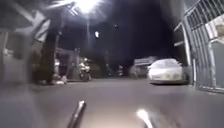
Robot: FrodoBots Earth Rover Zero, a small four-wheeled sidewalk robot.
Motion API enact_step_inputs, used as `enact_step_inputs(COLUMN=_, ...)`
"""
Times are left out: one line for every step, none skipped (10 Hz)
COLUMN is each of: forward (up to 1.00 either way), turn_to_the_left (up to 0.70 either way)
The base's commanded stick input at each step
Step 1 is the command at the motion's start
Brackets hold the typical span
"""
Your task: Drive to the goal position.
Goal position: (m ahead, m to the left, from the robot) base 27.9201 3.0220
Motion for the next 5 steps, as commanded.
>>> enact_step_inputs(forward=1.0, turn_to_the_left=-0.38)
enact_step_inputs(forward=1.0, turn_to_the_left=-0.31)
enact_step_inputs(forward=1.0, turn_to_the_left=-0.01)
enact_step_inputs(forward=1.0, turn_to_the_left=0.02)
enact_step_inputs(forward=1.0, turn_to_the_left=0.02)
